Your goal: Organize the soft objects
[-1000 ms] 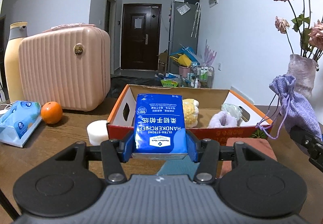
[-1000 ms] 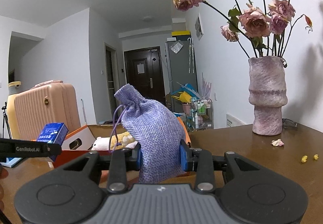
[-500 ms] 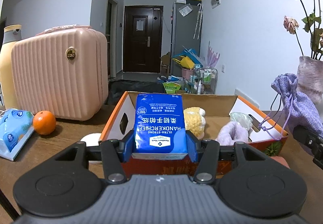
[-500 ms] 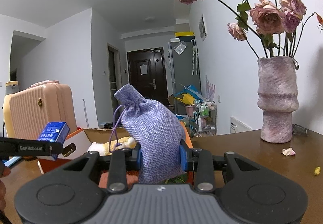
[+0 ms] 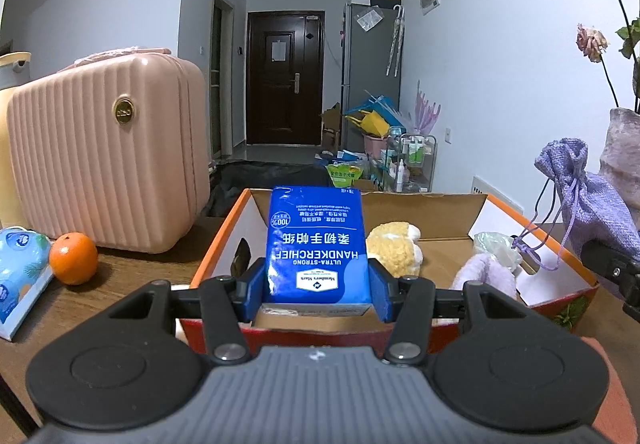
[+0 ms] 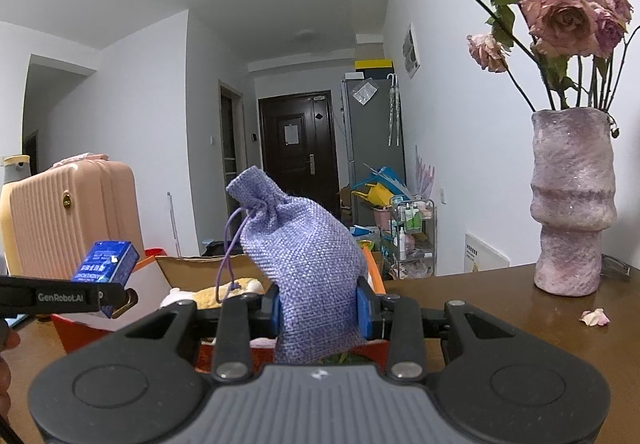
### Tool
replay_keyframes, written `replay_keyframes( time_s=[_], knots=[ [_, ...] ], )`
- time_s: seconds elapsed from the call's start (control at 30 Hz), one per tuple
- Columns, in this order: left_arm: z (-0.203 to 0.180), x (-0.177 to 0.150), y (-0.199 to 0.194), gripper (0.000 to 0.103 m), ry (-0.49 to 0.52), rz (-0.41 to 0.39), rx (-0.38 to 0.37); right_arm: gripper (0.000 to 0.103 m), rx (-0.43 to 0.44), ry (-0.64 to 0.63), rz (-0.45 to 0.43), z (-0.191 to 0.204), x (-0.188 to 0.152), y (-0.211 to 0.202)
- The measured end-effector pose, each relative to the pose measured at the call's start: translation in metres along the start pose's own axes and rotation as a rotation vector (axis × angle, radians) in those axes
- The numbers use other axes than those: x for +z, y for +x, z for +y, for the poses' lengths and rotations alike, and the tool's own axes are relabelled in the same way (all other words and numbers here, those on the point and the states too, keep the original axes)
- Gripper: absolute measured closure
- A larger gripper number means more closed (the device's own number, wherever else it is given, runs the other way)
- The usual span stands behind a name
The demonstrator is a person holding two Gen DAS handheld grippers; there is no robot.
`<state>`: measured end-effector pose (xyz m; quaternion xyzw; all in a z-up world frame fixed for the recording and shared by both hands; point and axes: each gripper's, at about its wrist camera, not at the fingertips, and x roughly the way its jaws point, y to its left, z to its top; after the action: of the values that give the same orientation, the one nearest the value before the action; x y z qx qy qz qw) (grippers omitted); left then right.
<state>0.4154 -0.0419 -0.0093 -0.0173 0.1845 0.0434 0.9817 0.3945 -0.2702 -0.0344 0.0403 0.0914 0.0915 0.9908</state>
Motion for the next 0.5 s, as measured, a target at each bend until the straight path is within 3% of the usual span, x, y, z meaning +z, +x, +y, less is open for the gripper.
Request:
replay_keyframes(
  time_s=[0.5],
  knots=[
    [-0.004,0.003,0.029,0.05,0.01,-0.002,0.007,0.07,0.023,-0.028,0.007,0.008,0.003,0.039]
  ],
)
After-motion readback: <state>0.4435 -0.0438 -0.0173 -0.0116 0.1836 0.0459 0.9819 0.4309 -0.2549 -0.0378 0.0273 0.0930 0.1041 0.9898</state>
